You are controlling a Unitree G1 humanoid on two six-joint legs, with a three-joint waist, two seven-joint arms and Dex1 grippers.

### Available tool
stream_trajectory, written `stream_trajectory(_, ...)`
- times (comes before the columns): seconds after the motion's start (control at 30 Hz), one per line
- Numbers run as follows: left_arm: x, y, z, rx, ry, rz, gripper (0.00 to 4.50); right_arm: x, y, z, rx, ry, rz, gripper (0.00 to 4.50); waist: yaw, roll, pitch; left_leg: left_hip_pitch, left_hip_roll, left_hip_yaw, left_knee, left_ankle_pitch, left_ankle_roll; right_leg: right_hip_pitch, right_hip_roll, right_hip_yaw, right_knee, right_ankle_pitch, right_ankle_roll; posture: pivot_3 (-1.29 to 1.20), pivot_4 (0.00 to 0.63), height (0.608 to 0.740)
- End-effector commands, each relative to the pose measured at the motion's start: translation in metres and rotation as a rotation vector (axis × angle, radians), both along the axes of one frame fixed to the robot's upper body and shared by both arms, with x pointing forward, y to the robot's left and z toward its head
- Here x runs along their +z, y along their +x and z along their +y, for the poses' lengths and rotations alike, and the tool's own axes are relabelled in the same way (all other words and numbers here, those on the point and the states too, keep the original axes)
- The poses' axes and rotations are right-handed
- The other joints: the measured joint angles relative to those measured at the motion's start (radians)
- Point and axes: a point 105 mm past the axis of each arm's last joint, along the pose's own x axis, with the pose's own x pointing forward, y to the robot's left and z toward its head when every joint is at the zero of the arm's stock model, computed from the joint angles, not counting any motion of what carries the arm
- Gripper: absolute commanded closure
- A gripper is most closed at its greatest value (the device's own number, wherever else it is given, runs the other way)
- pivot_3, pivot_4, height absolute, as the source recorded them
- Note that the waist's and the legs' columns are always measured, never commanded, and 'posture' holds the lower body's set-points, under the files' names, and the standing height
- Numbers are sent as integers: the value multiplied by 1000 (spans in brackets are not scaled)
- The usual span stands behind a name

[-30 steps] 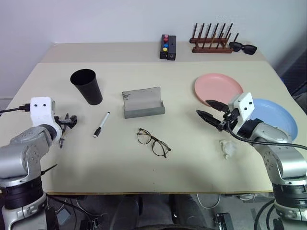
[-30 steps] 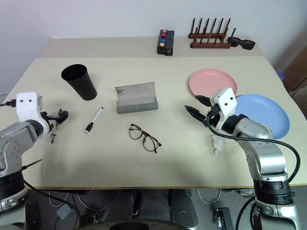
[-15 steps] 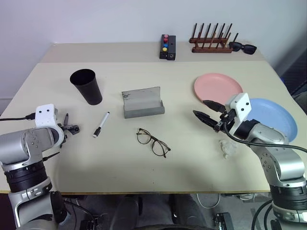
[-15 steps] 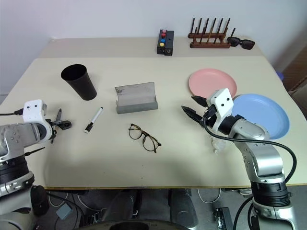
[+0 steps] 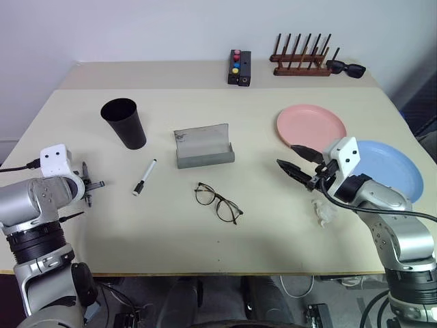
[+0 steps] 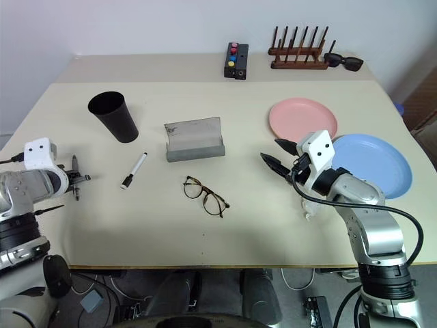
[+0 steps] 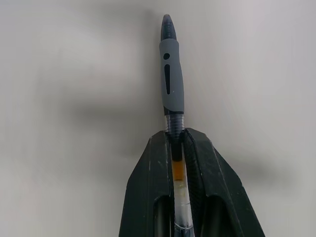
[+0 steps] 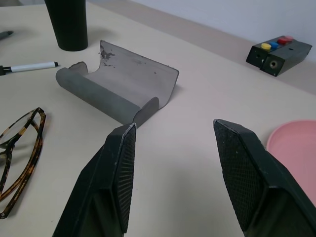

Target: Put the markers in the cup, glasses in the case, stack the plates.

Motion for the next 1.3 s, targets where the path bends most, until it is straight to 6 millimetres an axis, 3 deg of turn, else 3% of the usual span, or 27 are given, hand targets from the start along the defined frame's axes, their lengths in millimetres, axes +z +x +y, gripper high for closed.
stream_trajectory(0.03,81,19,-3,-15,172,-438,4463,8,0,-2,1,12,-43,1974,3,-3,2,-1,0,0,0,0,0,0,0,0,0,0,-1,0,150,735)
stream_trajectory(0.1,107,19,-5,-3,117,-603,4463,8,0,-2,3,11,-43,1974,7,-5,2,-2,0,-1,0,0,-1,-1,-1,-1,-1,1,-1,0,150,735)
stream_trajectory(0.2,142,14,-8,-9,192,-789,4463,8,1,-2,4,11,-44,1974,1,-5,2,-2,0,0,0,0,-1,-1,-1,-1,-2,2,0,0,150,735)
stream_trajectory(0.33,189,16,-41,-128,258,-1013,4463,9,2,0,8,11,-46,1974,1,-5,2,-2,0,1,-1,0,0,-2,0,0,-2,2,0,0,150,735)
stream_trajectory(0.43,206,24,-67,-226,271,-1093,4463,11,3,3,14,12,-53,1974,5,-6,2,-2,0,1,-1,0,0,-1,0,-1,-2,2,0,0,150,735)
stream_trajectory(0.6,198,48,-85,-304,287,-1091,4463,15,5,7,18,14,-62,1974,-3,-6,2,-1,-2,1,0,0,0,1,1,0,-2,3,1,0,150,735)
stream_trajectory(0.77,178,63,-82,-326,273,-1061,4463,20,4,7,8,17,-79,1974,-5,-6,2,-2,-1,1,0,0,0,-2,4,0,-1,3,1,0,150,735)
stream_trajectory(1.1,147,83,-81,-331,240,-1010,4463,34,-13,24,129,114,-41,1974,1,-6,3,-2,-1,0,0,0,0,-1,2,0,-2,3,1,0,150,735)
stream_trajectory(1.3,134,85,-83,-331,224,-990,4463,42,-21,28,166,176,-47,1974,1,-6,3,-2,-1,0,0,0,0,-1,2,0,-2,3,1,0,150,735)
